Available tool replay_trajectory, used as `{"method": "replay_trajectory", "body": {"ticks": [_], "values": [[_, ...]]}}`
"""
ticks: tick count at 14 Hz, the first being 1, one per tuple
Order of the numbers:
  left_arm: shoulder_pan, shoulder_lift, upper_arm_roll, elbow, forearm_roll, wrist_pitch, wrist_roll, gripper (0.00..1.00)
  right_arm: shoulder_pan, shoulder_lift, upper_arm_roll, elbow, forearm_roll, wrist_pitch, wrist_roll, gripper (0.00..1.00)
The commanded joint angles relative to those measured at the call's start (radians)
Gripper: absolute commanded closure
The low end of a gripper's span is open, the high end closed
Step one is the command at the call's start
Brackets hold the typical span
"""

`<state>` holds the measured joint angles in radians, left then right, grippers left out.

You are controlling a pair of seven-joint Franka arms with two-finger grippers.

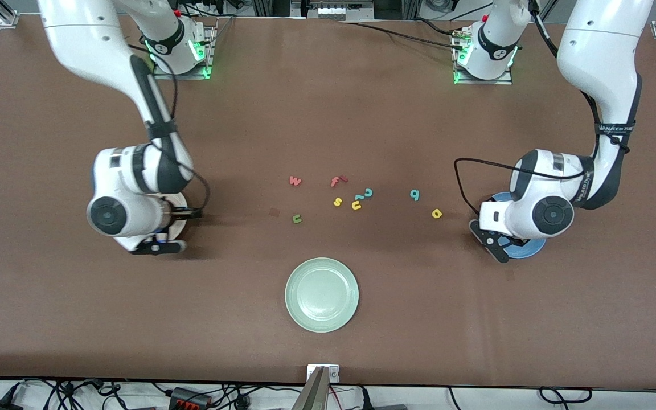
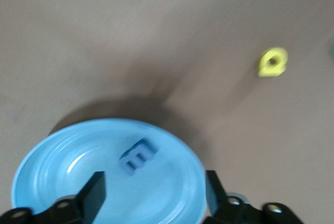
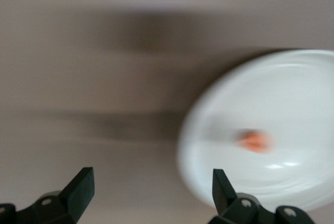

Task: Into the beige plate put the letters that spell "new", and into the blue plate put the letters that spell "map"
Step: 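Grasp the d with the left gripper while the right gripper grasps the u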

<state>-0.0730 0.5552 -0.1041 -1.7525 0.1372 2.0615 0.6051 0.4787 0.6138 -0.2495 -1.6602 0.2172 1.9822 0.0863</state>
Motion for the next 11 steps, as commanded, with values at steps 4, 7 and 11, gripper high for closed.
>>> {"method": "replay_trajectory", "body": {"ticks": [4, 7, 11], "values": [[-0.013, -0.012, -0.121, -0.115, 0.019, 0.176, -0.32, 0.0, 0.176, 0.032, -0.008, 0.019, 0.07, 0.183, 0.133, 0.05], [-0.017, -0.008, -0.12, -0.249, 0.028, 0.394, -0.311, 0.0, 0.233, 0.107, -0.008, 0.111, 0.071, 0.213, 0.147, 0.14], [-0.074, 0.009, -0.117, -0.263, 0.031, 0.424, -0.311, 0.0, 0.282, 0.159, -0.01, 0.175, 0.062, 0.217, 0.211, 0.18]]}}
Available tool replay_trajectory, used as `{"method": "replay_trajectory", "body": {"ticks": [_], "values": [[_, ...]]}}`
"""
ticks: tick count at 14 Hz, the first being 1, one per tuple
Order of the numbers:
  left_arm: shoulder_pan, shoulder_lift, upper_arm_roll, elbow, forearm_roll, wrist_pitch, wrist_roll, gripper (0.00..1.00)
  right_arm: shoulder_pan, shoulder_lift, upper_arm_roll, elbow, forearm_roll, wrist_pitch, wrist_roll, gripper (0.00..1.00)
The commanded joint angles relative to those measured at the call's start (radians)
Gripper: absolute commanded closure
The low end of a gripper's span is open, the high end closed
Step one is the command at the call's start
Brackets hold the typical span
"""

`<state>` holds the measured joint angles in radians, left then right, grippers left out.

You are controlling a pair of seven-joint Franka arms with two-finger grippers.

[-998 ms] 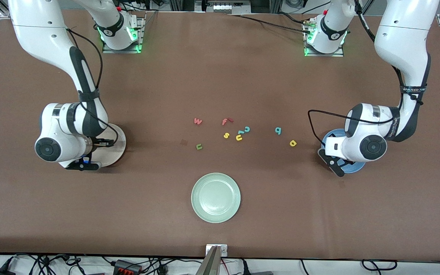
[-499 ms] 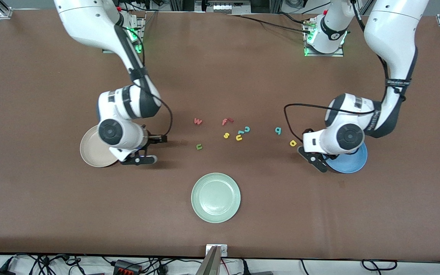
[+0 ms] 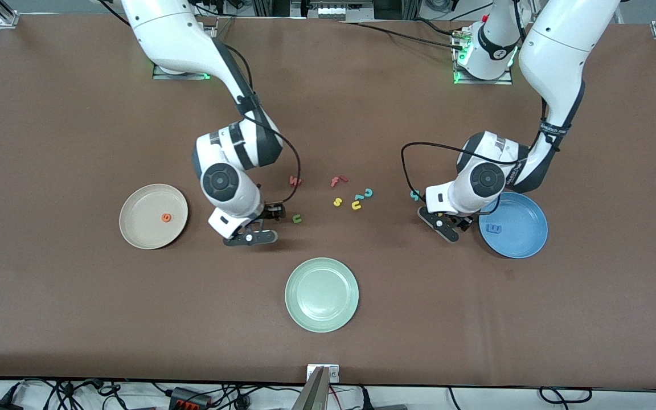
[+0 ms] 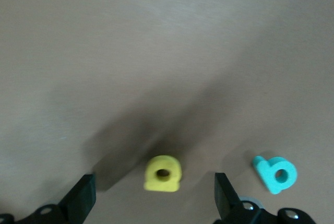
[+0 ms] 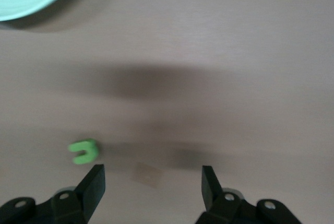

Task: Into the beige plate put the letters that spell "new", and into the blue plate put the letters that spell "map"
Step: 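Grasp the d with the left gripper while the right gripper grasps the u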

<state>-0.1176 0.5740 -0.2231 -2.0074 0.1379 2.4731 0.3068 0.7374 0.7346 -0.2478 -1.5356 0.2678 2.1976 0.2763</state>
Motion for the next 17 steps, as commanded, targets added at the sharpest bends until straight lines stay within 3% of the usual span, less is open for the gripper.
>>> {"method": "replay_trajectory", "body": {"ticks": [1, 2, 3, 5, 7, 10, 11, 14, 17], "values": [[-0.028, -0.003, 0.005, -0.008, 0.055, 0.029, -0.012, 0.0, 0.031, 0.045, -0.011, 0.054, 0.013, 0.013, 0.021, 0.19], [-0.019, 0.003, 0.004, -0.005, 0.134, 0.044, -0.012, 0.02, 0.039, 0.052, -0.01, 0.055, 0.014, 0.028, 0.023, 0.21], [-0.013, 0.004, 0.005, -0.005, 0.187, 0.049, -0.015, 0.11, 0.054, 0.063, -0.01, 0.061, 0.014, 0.031, 0.026, 0.22], [-0.011, 0.006, 0.002, -0.007, 0.19, 0.047, -0.026, 0.39, 0.071, 0.087, -0.01, 0.071, 0.011, 0.042, 0.066, 0.23], [-0.014, 0.009, 0.002, -0.008, 0.19, 0.049, -0.028, 0.45, 0.088, 0.124, -0.011, 0.106, 0.011, 0.048, 0.069, 0.26], [-0.011, 0.007, 0.002, -0.004, 0.19, 0.038, -0.028, 0.8, 0.1, 0.152, -0.011, 0.133, 0.011, 0.048, 0.09, 0.26], [-0.007, 0.0, 0.001, -0.002, 0.19, 0.035, -0.028, 0.87, 0.109, 0.154, -0.013, 0.134, 0.01, 0.048, 0.09, 0.26], [0.0, -0.041, 0.001, 0.012, 0.189, -0.046, -0.029, 0.87, 0.109, 0.161, -0.013, 0.134, -0.004, 0.05, 0.09, 0.35], [0.041, -0.082, -0.002, 0.131, 0.189, -0.308, -0.022, 0.87, 0.108, 0.163, -0.011, 0.134, -0.002, 0.051, 0.09, 0.61]]}}
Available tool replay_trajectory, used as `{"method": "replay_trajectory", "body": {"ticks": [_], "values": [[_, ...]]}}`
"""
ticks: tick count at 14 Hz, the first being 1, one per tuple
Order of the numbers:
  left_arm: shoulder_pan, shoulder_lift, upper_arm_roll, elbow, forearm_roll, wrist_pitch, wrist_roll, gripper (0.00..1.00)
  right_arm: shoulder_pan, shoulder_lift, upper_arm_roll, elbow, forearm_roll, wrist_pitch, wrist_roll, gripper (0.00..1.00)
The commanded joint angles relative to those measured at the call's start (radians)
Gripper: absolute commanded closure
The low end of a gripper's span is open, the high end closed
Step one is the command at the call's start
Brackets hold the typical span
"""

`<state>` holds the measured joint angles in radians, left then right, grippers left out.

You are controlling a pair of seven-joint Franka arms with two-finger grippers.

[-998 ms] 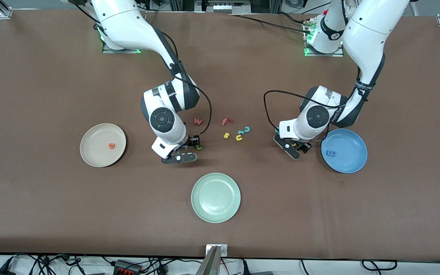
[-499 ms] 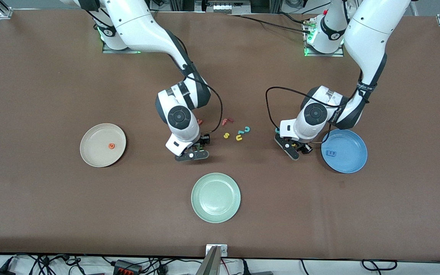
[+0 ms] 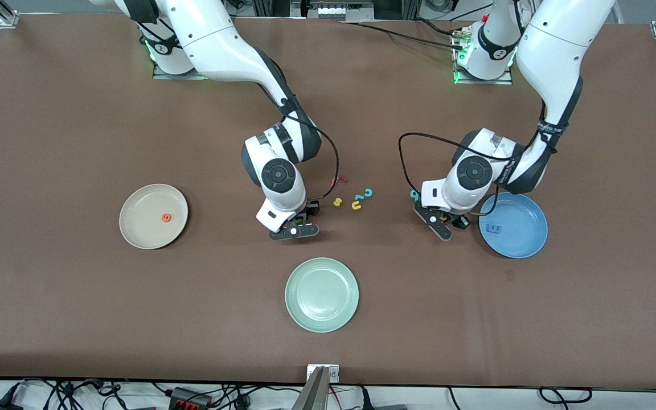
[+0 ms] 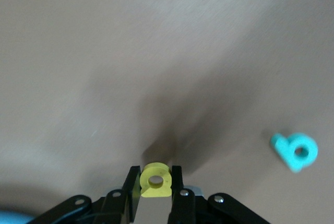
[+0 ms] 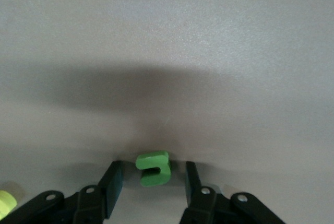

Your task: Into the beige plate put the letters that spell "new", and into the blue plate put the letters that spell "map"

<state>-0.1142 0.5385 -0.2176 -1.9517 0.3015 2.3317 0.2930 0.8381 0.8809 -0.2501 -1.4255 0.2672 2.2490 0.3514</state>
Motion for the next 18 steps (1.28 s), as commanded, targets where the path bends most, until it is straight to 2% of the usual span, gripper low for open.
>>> {"method": "replay_trajectory", "body": {"ticks": [1, 2, 3, 6, 8, 10, 11, 12, 13, 14, 15, 18], "values": [[0.05, -0.048, -0.008, 0.123, 0.025, -0.251, -0.002, 0.87, 0.007, 0.017, -0.011, 0.023, -0.002, 0.0, 0.014, 0.68], [0.069, -0.046, -0.006, 0.158, 0.025, -0.322, 0.003, 0.86, 0.006, 0.017, -0.011, 0.023, -0.003, -0.002, 0.012, 0.73], [0.094, -0.046, -0.006, 0.163, 0.025, -0.339, 0.003, 0.85, 0.0, 0.015, -0.011, 0.023, -0.003, -0.006, 0.011, 0.75], [0.134, -0.035, -0.003, 0.154, 0.028, -0.338, 0.005, 0.85, -0.019, -0.005, -0.02, 0.023, 0.0, -0.025, 0.007, 0.79], [0.204, -0.016, -0.003, 0.151, 0.033, -0.327, 0.005, 0.84, -0.031, -0.026, -0.055, 0.02, 0.01, -0.043, 0.006, 0.79], [0.223, -0.005, -0.006, 0.116, 0.033, -0.275, 0.018, 0.79, -0.103, -0.08, -0.075, 0.017, 0.01, -0.196, 0.0, 0.76], [0.226, -0.005, -0.005, 0.1, 0.033, -0.252, 0.018, 0.71, -0.146, -0.107, -0.075, 0.011, 0.007, -0.272, 0.0, 0.76], [0.231, -0.003, -0.006, 0.102, 0.033, -0.249, 0.017, 0.31, -0.187, -0.123, -0.077, 0.01, -0.003, -0.337, -0.011, 0.76], [0.231, -0.008, -0.008, 0.106, 0.031, -0.252, 0.017, 0.0, -0.229, -0.131, -0.083, -0.001, -0.003, -0.389, -0.067, 0.75], [0.229, -0.015, -0.009, 0.111, 0.031, -0.258, 0.017, 0.0, -0.253, -0.144, -0.101, -0.033, -0.003, -0.413, -0.113, 0.7], [0.228, -0.026, -0.015, 0.112, 0.031, -0.262, 0.017, 0.0, -0.266, -0.167, -0.136, -0.097, -0.005, -0.411, -0.184, 0.69], [0.228, -0.037, -0.118, 0.112, 0.025, -0.324, -0.033, 0.0, -0.266, -0.209, -0.254, -0.235, -0.003, -0.404, -0.383, 0.7]]}}
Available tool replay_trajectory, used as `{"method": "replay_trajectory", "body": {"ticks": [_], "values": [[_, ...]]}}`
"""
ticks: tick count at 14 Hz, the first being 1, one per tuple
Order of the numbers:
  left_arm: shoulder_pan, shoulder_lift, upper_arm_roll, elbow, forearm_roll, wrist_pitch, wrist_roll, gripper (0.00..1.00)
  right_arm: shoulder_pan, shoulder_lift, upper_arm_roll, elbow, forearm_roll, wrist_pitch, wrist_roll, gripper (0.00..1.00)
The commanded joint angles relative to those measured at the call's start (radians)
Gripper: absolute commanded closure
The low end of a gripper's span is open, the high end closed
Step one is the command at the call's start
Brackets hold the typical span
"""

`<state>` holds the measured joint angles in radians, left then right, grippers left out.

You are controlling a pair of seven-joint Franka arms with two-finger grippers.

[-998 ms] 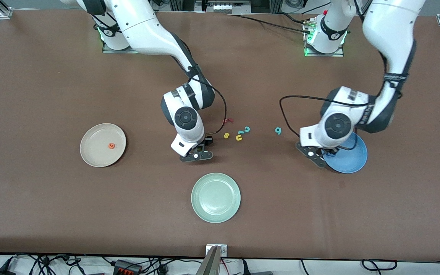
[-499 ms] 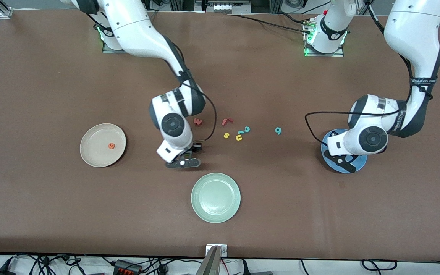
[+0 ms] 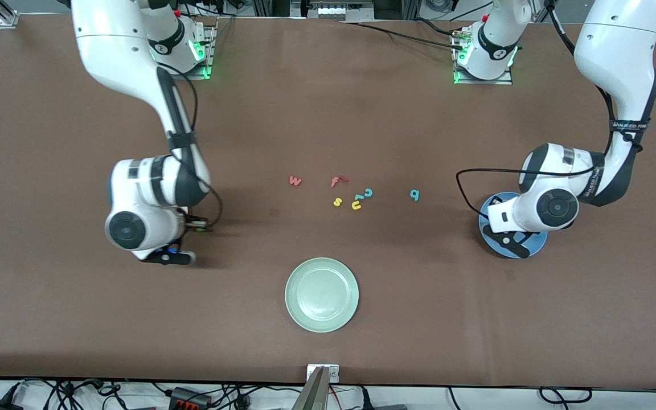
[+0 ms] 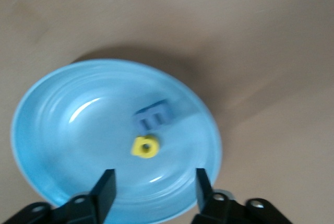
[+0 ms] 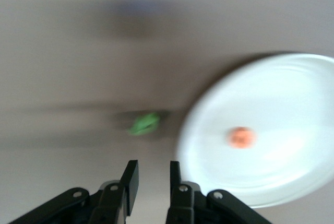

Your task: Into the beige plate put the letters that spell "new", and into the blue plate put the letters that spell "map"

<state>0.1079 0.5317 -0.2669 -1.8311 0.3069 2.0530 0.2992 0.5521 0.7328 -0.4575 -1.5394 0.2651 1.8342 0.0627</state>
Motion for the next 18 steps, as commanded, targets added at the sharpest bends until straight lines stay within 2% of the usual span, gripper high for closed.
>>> {"method": "replay_trajectory", "body": {"ticks": [1, 6, 8, 15, 18], "values": [[0.006, -0.033, -0.093, -0.008, 0.018, -0.045, -0.087, 0.0, 0.023, -0.07, -0.073, -0.151, -0.001, 0.014, -0.119, 0.7], [0.024, -0.064, -0.262, -0.023, 0.018, -0.091, -0.412, 0.0, 0.051, -0.092, -0.081, -0.162, 0.008, 0.014, -0.103, 0.7], [0.024, -0.059, -0.27, -0.028, 0.018, -0.077, -0.503, 0.0, 0.052, -0.092, -0.081, -0.162, 0.006, 0.019, -0.103, 0.7], [0.013, -0.039, -0.27, -0.036, 0.018, -0.019, -0.509, 0.0, 0.075, -0.079, -0.075, -0.143, 0.013, 0.08, -0.103, 0.7], [-0.011, -0.015, -0.272, -0.05, 0.018, 0.048, -0.546, 0.0, 0.086, -0.069, -0.073, -0.143, 0.014, 0.097, -0.098, 0.7]]}}
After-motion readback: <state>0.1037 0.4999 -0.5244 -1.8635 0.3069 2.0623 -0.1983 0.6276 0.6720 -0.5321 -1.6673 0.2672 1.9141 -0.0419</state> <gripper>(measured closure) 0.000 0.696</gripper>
